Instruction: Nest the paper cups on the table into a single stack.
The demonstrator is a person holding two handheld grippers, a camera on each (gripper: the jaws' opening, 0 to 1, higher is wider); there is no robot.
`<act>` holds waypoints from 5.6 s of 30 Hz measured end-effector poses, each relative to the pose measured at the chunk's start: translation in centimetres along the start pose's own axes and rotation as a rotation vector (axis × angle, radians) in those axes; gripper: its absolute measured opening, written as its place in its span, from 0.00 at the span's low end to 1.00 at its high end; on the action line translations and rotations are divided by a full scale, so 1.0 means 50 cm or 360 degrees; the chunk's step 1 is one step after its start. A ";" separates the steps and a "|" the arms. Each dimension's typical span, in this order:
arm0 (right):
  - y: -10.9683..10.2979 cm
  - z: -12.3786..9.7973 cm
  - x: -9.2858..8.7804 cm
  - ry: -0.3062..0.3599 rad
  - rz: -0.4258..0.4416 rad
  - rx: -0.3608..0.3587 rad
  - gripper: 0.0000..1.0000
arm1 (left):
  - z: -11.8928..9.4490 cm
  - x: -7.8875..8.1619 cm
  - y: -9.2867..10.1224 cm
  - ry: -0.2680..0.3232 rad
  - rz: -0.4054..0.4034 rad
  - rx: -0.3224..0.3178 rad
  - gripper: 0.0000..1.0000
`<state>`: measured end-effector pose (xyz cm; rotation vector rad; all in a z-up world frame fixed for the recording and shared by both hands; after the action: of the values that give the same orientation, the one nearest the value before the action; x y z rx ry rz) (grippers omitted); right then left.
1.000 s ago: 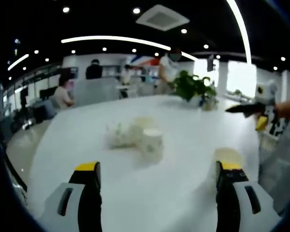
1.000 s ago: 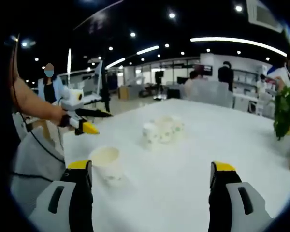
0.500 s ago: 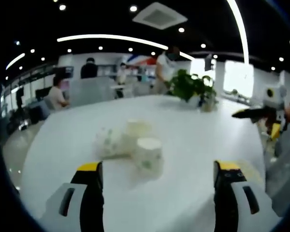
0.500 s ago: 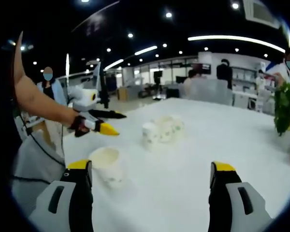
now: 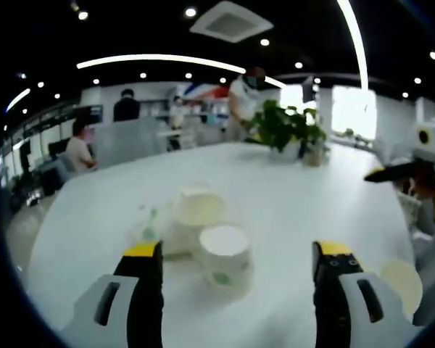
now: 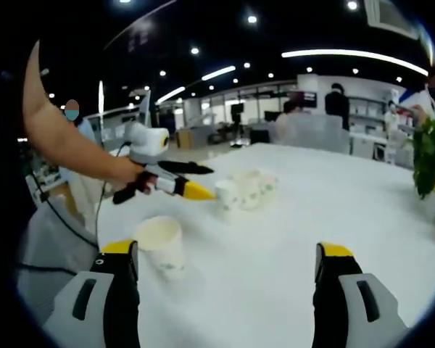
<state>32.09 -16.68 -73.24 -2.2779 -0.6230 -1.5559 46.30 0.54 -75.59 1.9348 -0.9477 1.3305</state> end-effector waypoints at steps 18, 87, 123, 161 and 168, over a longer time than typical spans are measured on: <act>-0.016 -0.004 -0.025 -0.0030 0.0061 -0.0013 0.99 | 0.057 -0.047 -0.029 -0.0074 -0.0066 0.0110 0.63; -0.033 -0.001 -0.033 -0.0061 0.0061 0.0010 0.97 | 0.006 -0.080 -0.016 -0.0183 -0.0045 -0.0007 0.37; 0.027 0.017 -0.026 -0.0061 -0.0120 0.0014 1.00 | -0.047 0.045 -0.012 -0.0163 0.0017 -0.0218 0.38; 0.017 0.000 0.014 0.0044 -0.0088 0.0027 0.99 | -0.083 0.181 0.005 -0.0184 0.0183 -0.0344 0.38; 0.014 -0.004 0.017 0.0054 -0.0081 0.0039 0.99 | -0.089 0.186 0.026 -0.0180 0.0197 -0.0378 0.38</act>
<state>32.58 -17.22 -72.37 -2.2298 -0.6921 -1.5978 45.20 1.29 -65.27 1.8078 -1.2398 1.1270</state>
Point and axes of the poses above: the point that each gripper's makers call its tool centre point, and the gripper's own axes: z roughly forward along the fingers, y roughly to its right, x roughly out of its top, the point moved 2 cm from there along -z, roughly backward along the fingers, and after that the axes turned 12 degrees about -x, right-handed, at the moved point
